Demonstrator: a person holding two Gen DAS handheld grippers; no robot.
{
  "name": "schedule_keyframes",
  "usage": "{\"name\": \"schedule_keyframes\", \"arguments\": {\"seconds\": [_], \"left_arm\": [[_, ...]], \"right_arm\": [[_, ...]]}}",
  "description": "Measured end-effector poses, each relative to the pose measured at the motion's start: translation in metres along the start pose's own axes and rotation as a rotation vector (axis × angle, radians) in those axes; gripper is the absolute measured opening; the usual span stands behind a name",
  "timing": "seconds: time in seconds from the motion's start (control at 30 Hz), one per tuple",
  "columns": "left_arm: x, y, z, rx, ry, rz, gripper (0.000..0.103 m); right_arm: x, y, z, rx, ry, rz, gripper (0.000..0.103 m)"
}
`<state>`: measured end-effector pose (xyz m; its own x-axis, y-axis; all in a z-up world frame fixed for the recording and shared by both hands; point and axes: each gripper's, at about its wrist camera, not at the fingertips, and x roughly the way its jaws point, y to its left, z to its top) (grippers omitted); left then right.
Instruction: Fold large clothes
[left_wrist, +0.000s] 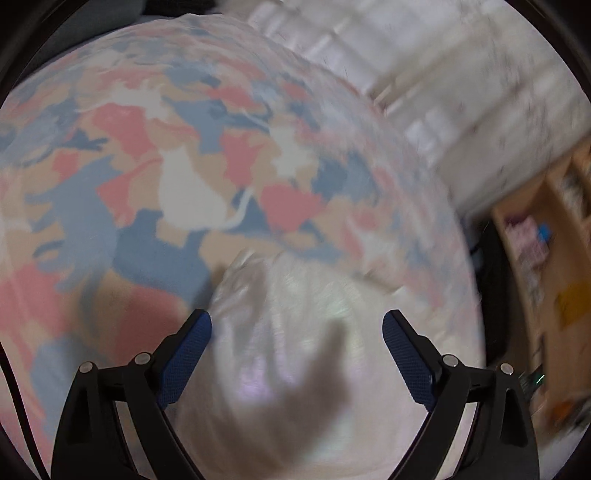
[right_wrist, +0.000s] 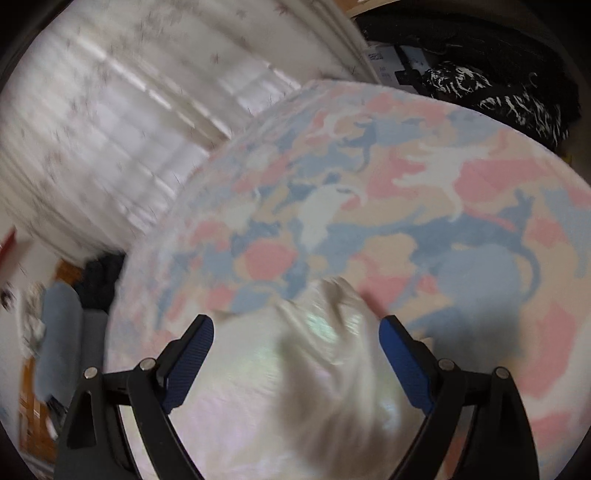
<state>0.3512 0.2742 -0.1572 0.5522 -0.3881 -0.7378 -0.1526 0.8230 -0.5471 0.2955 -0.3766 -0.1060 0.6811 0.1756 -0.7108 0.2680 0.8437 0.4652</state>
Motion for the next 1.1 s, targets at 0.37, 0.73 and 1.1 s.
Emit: {"name": "schedule_keyframes", "arguments": {"seconds": [0.37, 0.73, 1.1], "left_arm": [[0.027, -0.015, -0.017, 0.142, 0.002, 0.101, 0.038], [0.059, -0.064, -0.056, 0.376, -0.181, 0.575, 0.035], [0.061, -0.039, -0.049, 0.240, -0.177, 0.515, 0.065]], "right_arm": [[0.044, 0.002, -0.024, -0.147, 0.096, -0.134, 0.055], [0.050, -0.020, -0.042, -0.130, -0.040, -0.408, 0.018], [0.057, -0.032, -0.046, -0.078, -0.061, -0.395, 0.030]]}}
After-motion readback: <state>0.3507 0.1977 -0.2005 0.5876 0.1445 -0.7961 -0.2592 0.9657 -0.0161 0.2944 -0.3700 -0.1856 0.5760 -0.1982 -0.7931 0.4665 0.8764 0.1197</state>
